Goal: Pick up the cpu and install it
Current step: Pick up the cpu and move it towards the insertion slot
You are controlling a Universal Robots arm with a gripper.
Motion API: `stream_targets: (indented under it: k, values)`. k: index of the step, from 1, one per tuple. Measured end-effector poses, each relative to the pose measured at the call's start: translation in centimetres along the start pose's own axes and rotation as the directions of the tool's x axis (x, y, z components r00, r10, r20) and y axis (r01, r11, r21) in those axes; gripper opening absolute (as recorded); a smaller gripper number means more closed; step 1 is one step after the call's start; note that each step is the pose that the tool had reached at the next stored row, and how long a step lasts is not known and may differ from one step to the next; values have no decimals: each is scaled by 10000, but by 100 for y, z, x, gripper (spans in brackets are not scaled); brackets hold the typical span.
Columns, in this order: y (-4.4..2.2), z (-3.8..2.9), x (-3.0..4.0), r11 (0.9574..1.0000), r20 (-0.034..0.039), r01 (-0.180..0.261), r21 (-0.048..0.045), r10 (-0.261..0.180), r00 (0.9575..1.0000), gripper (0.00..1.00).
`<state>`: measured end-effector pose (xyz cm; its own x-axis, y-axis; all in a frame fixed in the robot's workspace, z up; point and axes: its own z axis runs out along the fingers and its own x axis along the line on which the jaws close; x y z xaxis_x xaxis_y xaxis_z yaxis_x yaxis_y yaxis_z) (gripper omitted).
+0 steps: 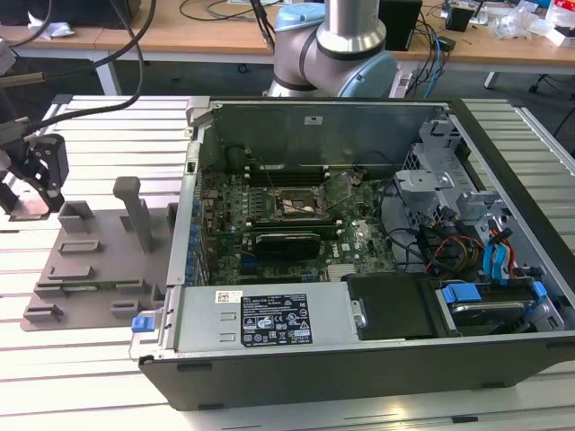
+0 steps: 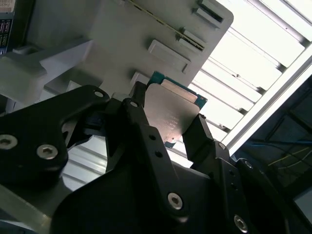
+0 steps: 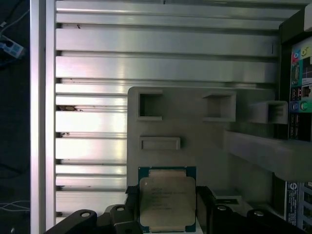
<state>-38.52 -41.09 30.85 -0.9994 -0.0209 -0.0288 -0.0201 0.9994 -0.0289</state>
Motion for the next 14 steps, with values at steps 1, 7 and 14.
stream_targets:
  k: [1, 7, 14]
  values:
    - [0, -18, -1, 10000, 1, 0, 0, 0, 10000, 55]
    - [-2, -74, -2, 10000, 1, 0, -1, 0, 10000, 55]
    - [-4, -130, -4, 10000, 1, 0, -1, 0, 10000, 55]
